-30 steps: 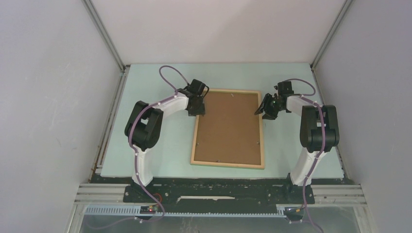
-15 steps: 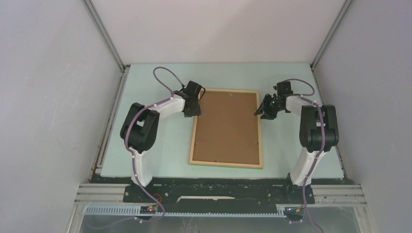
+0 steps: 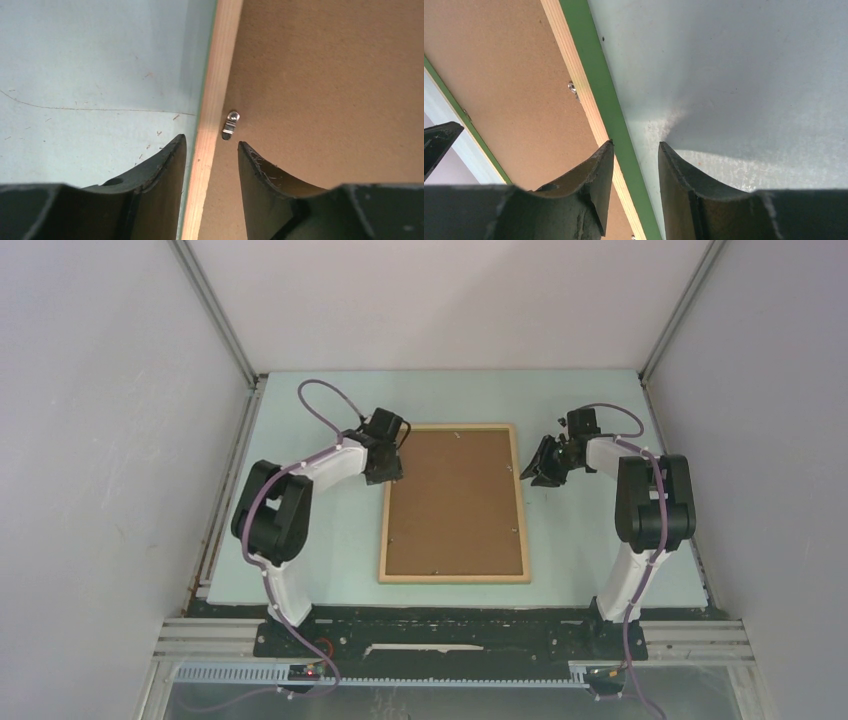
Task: Put the photo into the frame
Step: Install the photo frame at the center of the board.
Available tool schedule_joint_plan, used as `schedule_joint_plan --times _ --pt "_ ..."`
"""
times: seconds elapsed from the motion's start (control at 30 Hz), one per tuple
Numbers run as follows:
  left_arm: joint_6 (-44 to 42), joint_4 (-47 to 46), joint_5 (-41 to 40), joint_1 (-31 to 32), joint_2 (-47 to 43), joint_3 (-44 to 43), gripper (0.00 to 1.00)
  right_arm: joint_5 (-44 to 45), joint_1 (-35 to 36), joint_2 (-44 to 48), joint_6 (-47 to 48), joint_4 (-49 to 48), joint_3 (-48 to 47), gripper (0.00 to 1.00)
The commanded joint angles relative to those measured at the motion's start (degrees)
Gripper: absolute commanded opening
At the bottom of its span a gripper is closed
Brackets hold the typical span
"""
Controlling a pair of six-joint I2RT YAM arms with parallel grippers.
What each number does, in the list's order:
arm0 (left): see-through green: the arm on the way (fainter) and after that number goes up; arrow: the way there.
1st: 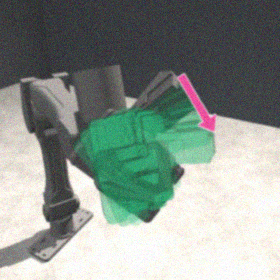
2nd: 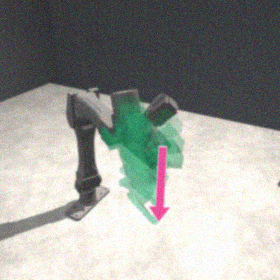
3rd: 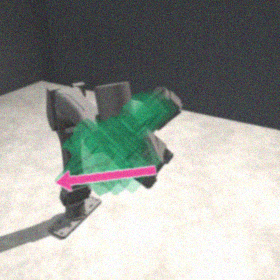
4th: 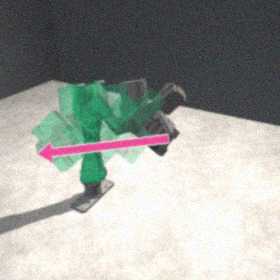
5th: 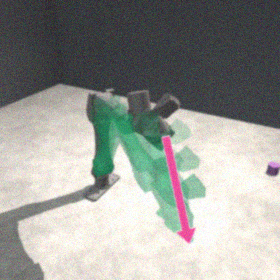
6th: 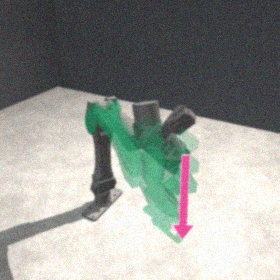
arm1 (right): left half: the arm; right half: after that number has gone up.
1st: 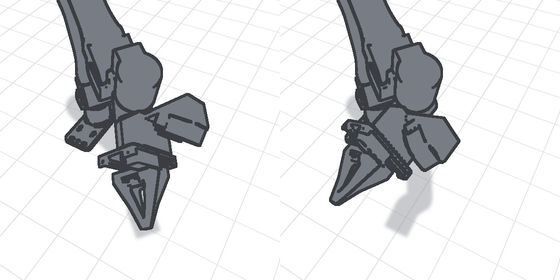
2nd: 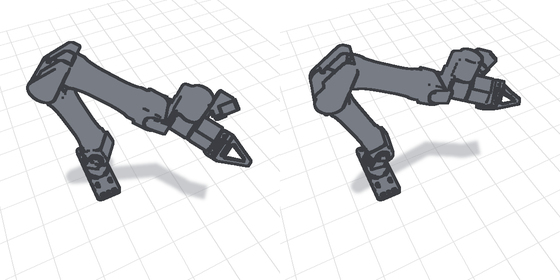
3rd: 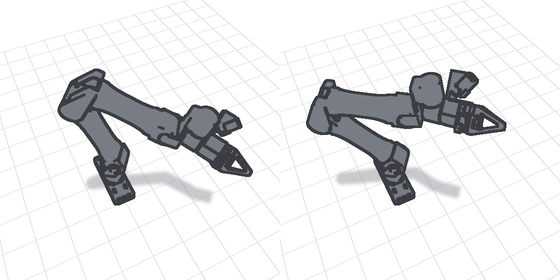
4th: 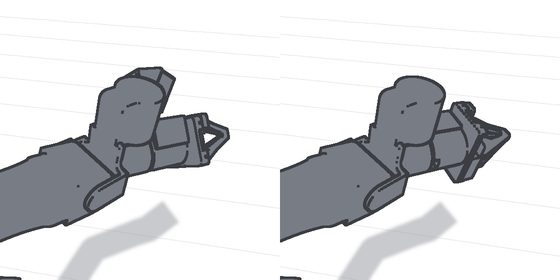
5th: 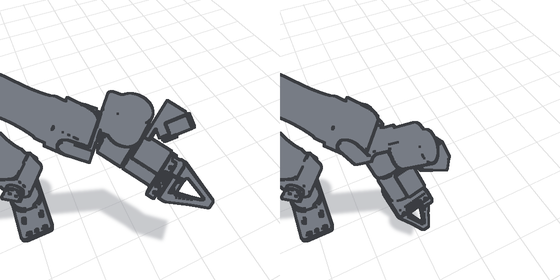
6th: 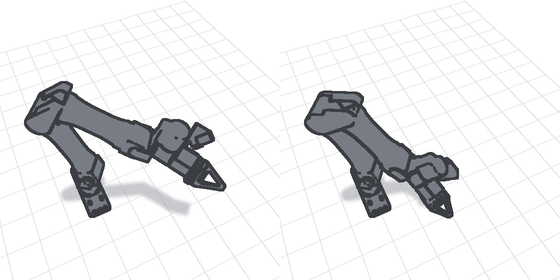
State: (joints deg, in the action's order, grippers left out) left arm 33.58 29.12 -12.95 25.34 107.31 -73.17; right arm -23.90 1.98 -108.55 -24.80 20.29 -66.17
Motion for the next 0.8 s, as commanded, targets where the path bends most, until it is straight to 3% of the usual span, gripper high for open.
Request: schedule_joint_plan --times 0.0,0.23,0.47,0.77 --pt "0.8 -3.5 3.5 -0.2 -5.8 1.6 0.52 -1.0 0.6 -0.4 0.2 -1.1 -1.4 0.47" --pt "0.5 -3.8 4.3 -0.1 -4.0 1.4 0.64 -0.4 1.9 -0.6 1.0 -0.8 -1.6 0.55" --pt "0.7 -4.2 6.2 -0.7 -1.0 0.5 0.66 2.4 3.7 0.0 2.0 1.2 -1.8 0.58" --pt "0.9 -5.6 8.3 -2.1 -0.3 1.9 0.62 7.6 5.0 -0.7 2.5 3.6 -2.6 0.43"
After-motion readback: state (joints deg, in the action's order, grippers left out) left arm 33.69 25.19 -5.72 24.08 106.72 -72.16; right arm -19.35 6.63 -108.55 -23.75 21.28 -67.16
